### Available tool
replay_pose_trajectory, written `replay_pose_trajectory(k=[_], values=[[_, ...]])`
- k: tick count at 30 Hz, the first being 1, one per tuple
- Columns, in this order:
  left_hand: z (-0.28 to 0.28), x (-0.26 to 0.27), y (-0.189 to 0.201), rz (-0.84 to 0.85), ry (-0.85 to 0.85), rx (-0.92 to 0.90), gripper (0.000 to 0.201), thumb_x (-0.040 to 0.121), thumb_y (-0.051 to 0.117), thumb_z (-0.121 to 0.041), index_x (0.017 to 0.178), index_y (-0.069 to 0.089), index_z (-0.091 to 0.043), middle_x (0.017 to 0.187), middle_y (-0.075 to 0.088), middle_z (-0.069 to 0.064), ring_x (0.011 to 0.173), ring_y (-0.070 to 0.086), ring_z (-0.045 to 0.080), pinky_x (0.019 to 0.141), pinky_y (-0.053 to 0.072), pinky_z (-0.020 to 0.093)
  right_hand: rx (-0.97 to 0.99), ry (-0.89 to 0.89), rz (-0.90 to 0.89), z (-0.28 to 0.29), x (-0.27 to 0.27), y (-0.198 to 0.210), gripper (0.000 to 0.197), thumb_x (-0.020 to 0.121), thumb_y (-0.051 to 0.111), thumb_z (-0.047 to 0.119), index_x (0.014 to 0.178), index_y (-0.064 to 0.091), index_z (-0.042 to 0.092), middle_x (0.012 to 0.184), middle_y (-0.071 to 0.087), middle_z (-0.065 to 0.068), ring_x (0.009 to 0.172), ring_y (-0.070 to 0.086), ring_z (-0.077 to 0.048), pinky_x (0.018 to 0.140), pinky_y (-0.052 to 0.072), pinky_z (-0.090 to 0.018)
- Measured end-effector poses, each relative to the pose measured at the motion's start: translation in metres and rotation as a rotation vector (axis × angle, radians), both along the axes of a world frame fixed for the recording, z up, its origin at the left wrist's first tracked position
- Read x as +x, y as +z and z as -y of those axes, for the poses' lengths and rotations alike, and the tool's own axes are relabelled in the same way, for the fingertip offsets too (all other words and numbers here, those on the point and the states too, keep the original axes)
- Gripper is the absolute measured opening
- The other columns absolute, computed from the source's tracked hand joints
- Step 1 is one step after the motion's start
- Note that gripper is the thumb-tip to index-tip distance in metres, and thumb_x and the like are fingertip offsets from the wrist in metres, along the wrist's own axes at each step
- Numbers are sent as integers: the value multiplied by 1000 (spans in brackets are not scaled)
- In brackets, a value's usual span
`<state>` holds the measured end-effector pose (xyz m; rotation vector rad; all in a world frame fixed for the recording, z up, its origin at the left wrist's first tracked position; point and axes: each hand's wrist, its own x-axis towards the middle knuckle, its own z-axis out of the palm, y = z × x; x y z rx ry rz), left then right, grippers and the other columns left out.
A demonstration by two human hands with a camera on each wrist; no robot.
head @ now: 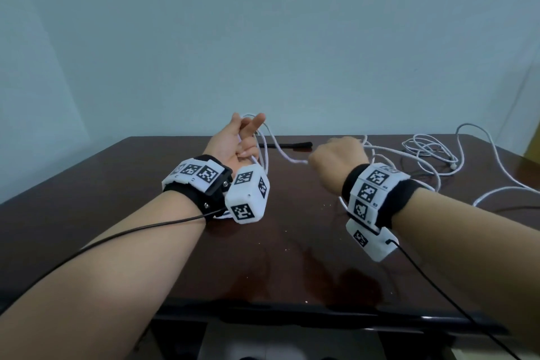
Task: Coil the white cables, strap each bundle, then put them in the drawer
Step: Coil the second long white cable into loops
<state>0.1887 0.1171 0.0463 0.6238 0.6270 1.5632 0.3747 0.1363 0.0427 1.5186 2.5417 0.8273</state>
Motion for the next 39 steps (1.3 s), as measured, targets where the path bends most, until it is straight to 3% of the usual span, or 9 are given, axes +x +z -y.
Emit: replay_pose_trajectory(k=[6,11,14,17,21,28,32,35,39], values=[[1,22,-1,-407,112,67,34,102,33,-36,84,47,-11,88,73,9,68,71,15,54,53,21,13,492,48,12,-23,-1,16,88,55,19,88,70,26,83,67,2,85,61,-24,67,44,-29],[0,26,-13,-798,177,87,35,101,40,-34,85,56,-7,76,64,11,64,63,23,64,54,36,-112,576,-341,14,-23,15,17,90,56,34,84,62,19,81,59,1,84,57,-22,65,38,-29],[3,27,-15,-802,23,96,46,101,38,-40,94,58,1,77,66,23,60,63,29,62,52,34,-114,522,-614,9,-15,26,34,79,69,41,76,43,21,76,43,5,75,43,-19,66,38,-32],[12,34,-10,-906,-97,99,54,102,27,-44,76,52,-4,50,56,10,31,38,11,38,32,18,-81,467,-807,-3,-5,29,66,56,73,64,98,48,19,101,49,2,83,49,-20,70,43,-33],[15,37,-7,-815,-292,57,54,101,27,-45,62,41,-10,33,31,-2,25,17,5,39,9,16,-397,392,-773,-16,5,31,79,48,62,80,115,56,39,122,57,4,107,46,-16,95,41,-34],[9,36,-6,-622,-315,55,49,97,33,-49,61,42,-16,37,34,-5,27,20,1,32,15,12,-645,400,-949,-17,13,29,34,88,60,40,65,57,15,47,53,7,48,44,-9,57,38,-24],[8,46,-5,-689,-174,151,53,78,41,-65,74,51,-13,51,41,-5,37,27,1,34,24,12,-547,350,-1051,-19,5,26,51,92,51,46,78,61,-2,59,48,-5,54,41,-14,56,35,-25],[9,48,-5,-771,-146,171,50,61,48,-69,49,63,-23,53,43,-5,42,34,3,36,33,14,-531,336,-1110,-21,2,24,53,93,48,47,65,54,3,54,46,-2,52,39,-14,53,35,-23],[10,51,-5,-602,-176,98,50,91,44,-51,55,62,-21,49,39,-5,45,41,6,49,51,22,-495,319,-1229,-23,-1,23,50,93,49,46,54,44,16,46,43,2,40,37,-9,45,34,-17]])
